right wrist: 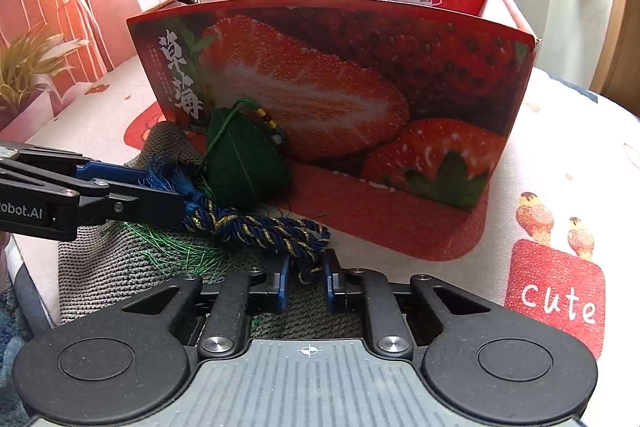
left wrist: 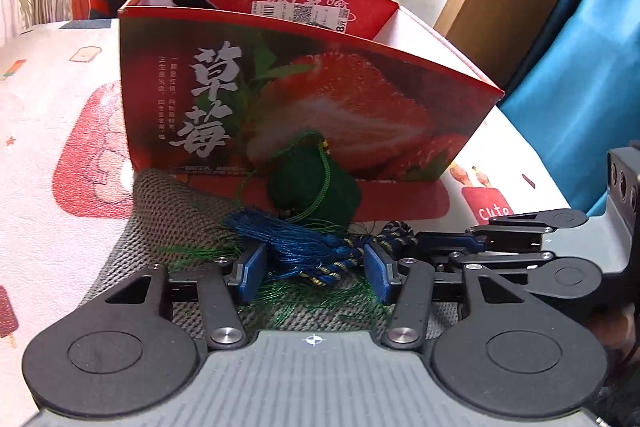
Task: Organize soft objects
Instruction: 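Grasp the blue tassel with the left tool while the right tool grasps the blue-yellow rope, then lift the tassel and rope and carry them over the red box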
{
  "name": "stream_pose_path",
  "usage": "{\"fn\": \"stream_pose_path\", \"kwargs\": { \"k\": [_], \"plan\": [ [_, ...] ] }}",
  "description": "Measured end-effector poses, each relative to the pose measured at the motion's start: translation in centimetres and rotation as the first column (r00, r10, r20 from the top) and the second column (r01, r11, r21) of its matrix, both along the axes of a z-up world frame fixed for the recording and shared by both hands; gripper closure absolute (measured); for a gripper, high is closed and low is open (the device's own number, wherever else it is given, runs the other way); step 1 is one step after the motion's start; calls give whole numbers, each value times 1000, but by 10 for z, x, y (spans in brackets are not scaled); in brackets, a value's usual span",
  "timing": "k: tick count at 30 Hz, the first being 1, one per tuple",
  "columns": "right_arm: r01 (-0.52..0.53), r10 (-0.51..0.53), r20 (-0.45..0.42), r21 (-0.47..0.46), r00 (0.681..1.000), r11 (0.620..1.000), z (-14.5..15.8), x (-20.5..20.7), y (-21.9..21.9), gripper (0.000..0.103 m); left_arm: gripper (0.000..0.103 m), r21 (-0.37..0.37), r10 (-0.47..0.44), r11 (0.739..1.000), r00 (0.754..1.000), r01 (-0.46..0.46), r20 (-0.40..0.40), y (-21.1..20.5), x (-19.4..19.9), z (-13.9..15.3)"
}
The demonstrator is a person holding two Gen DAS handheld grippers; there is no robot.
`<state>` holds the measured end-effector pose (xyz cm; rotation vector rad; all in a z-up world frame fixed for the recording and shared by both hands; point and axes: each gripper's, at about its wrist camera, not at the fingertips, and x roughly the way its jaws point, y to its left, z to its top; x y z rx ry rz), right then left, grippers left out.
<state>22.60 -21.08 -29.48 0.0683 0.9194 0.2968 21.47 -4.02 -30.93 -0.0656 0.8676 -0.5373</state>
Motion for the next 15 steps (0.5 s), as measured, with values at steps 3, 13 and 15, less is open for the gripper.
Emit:
{"fn": "stream_pose_path", "kwargs": {
  "k": [3,13,15],
  "plan": [
    [-6,6,3,11,1000,1000,2,0,2,90,57,6,12,1000,1000,-12,5,3,-2,1],
    [-43,42,28,23,999,999,12,0,12,93,90,-10,55,998,997,-55,46,14,-5,6],
    [-47,46,41,30,998,998,17,-1,12,94,91,-23,70,997,996,-69,57,17,-4,12]
  ]
}}
